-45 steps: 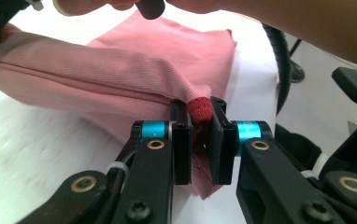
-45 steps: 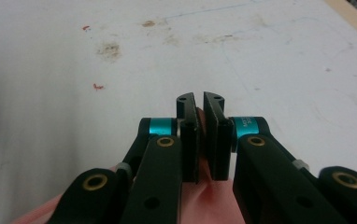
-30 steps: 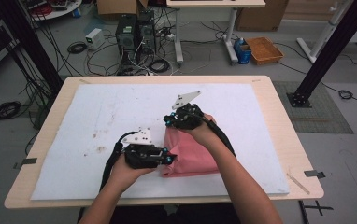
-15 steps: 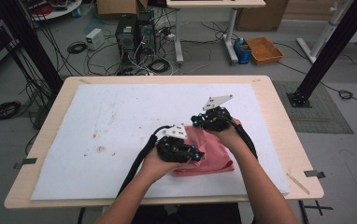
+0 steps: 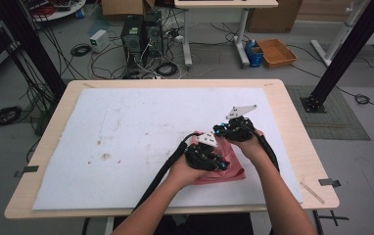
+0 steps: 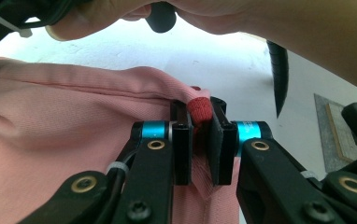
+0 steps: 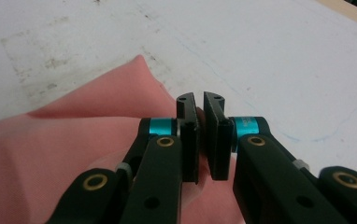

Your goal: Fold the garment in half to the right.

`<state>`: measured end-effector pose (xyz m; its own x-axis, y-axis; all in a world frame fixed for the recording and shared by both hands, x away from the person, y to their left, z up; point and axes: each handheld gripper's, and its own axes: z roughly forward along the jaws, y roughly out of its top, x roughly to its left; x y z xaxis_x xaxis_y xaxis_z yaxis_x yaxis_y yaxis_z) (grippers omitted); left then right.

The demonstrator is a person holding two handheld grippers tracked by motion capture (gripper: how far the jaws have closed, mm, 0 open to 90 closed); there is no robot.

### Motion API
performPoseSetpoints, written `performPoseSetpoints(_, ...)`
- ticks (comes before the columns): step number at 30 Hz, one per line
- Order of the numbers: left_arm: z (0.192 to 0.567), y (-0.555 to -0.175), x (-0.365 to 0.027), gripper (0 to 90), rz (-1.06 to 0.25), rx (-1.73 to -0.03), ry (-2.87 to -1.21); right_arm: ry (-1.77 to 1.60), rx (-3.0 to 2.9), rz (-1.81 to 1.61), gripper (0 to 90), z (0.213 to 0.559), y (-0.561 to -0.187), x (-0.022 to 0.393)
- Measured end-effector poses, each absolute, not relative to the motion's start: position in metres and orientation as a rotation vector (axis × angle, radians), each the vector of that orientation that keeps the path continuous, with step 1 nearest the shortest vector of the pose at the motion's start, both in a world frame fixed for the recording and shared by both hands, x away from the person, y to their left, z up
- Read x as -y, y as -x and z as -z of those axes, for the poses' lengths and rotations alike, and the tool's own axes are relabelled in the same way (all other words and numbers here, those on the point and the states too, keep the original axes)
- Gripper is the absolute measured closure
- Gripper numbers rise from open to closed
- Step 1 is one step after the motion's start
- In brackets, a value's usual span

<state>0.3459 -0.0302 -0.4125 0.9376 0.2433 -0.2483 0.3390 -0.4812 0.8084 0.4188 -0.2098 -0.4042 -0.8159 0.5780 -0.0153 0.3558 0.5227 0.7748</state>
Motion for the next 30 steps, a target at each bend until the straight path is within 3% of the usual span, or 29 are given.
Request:
performPoseSetpoints(6, 0.417, -0.346, 0.041, 77.8, 0.117, -0.408, -2.110, -0.824, -2.486, -1.173, 83.2, 0.409, -0.416, 0.219)
performPoseSetpoints(7, 0.417, -0.345, 0.041, 70.4, 0.115, -0.417, -2.100, -0.855, -2.468, -1.183, 69.7, 0.410, -0.414, 0.222)
performPoseSetpoints(8, 0.417, -0.344, 0.041, 70.4, 0.105, -0.428, -2.092, -0.855, -2.468, -1.183, 69.7, 0.410, -0.414, 0.222)
performPoseSetpoints(10, 0.413, -0.343, 0.037, 56.7, 0.074, -0.443, -2.076, -0.895, -2.442, -1.203, 54.8, 0.410, -0.412, 0.226)
performPoseSetpoints(13, 0.400, -0.338, 0.016, 49.2, -0.001, -0.459, -2.022, -0.904, -2.386, -1.254, 52.2, 0.405, -0.397, 0.235)
performPoseSetpoints(21, 0.395, -0.335, -0.044, 47.5, -0.086, -0.542, -1.965, -0.812, -2.347, -1.226, 52.7, 0.394, -0.364, 0.240)
performPoseSetpoints(30, 0.411, -0.327, -0.120, 42.1, -0.169, -0.717, -1.929, -0.860, -2.364, -1.192, 50.6, 0.391, -0.386, 0.227)
